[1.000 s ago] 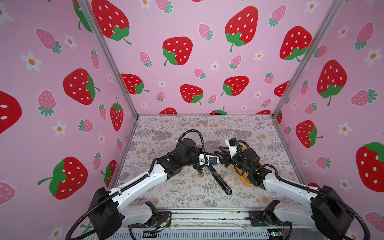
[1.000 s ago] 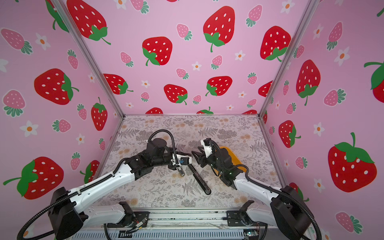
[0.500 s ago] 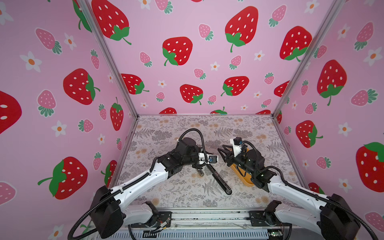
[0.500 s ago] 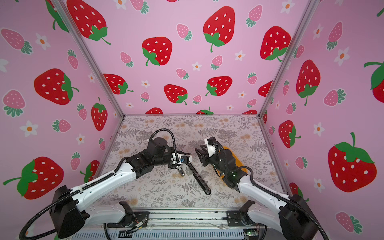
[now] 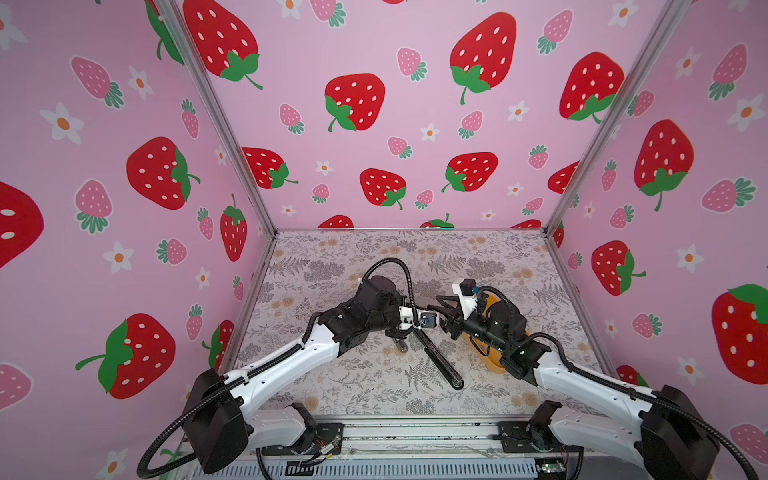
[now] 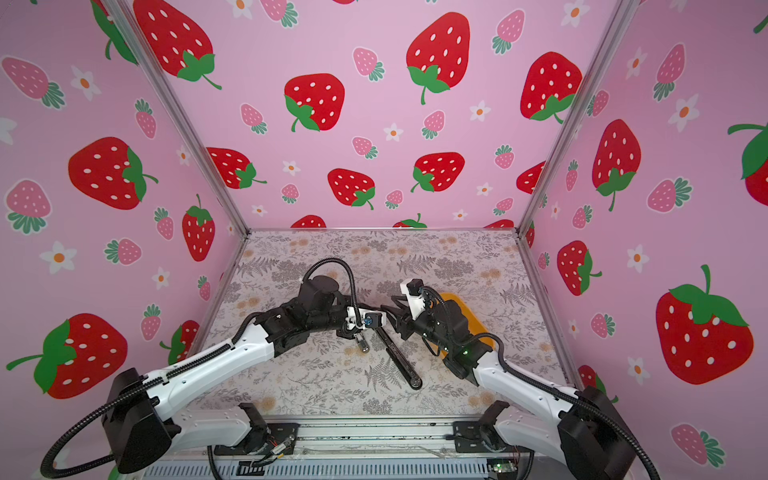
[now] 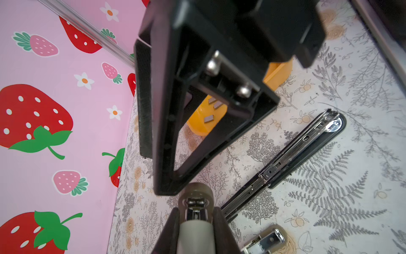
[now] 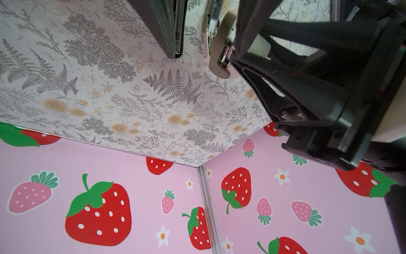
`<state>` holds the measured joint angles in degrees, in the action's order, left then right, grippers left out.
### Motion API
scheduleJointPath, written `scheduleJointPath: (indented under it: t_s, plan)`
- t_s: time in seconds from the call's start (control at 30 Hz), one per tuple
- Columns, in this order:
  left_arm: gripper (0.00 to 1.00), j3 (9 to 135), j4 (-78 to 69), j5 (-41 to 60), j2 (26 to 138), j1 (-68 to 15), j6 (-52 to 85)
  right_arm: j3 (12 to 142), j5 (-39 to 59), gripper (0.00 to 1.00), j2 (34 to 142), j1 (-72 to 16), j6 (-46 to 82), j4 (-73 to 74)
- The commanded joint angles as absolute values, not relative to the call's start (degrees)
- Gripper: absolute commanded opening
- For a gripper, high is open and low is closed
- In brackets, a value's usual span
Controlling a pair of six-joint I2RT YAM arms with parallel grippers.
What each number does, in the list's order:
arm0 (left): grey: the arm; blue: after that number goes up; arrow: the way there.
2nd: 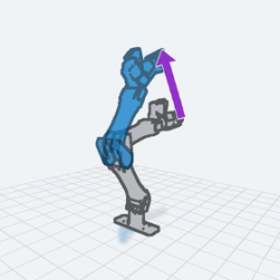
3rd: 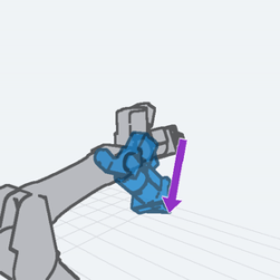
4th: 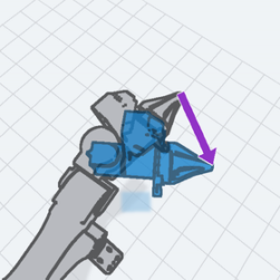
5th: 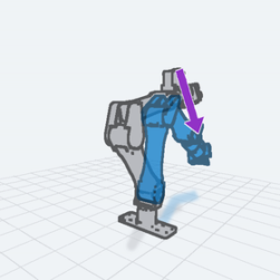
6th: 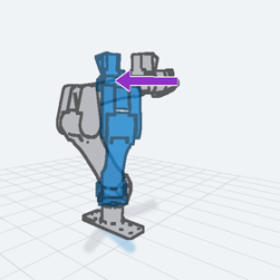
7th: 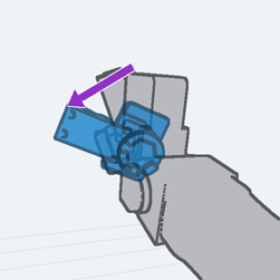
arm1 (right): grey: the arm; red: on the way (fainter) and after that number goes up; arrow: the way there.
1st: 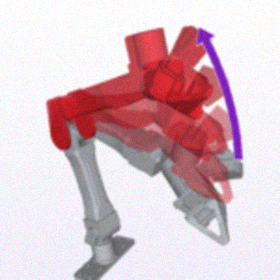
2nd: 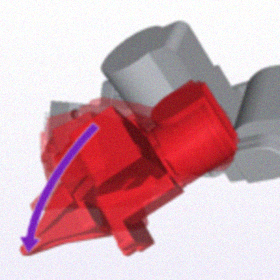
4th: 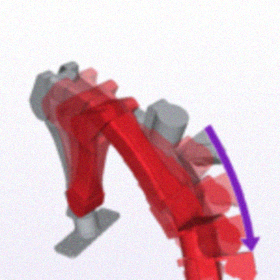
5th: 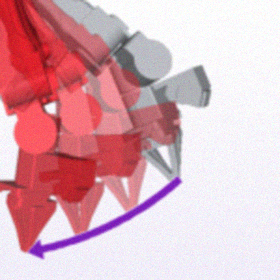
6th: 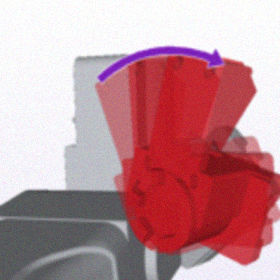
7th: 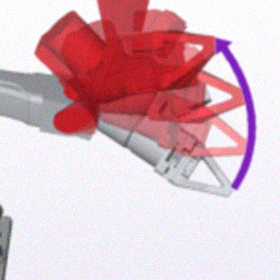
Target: Load the staples into the stapler
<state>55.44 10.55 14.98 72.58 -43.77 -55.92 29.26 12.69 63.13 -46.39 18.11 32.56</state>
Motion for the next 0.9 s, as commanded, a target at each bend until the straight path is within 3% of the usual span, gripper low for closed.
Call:
scheduleJointPath:
  t_s: [0.0,0.87]
  plan:
    - [0.0,57.6,10.3,15.0,72.4,-43.9,-56.9,30.6,12.7,0.45,64.7,-46.7,17.4,33.2]
    - [0.0,55.9,6.7,25.6,68.8,-40.3,-53.1,32.3,8.7,0.42,73.0,-46.8,17.2,33.0]
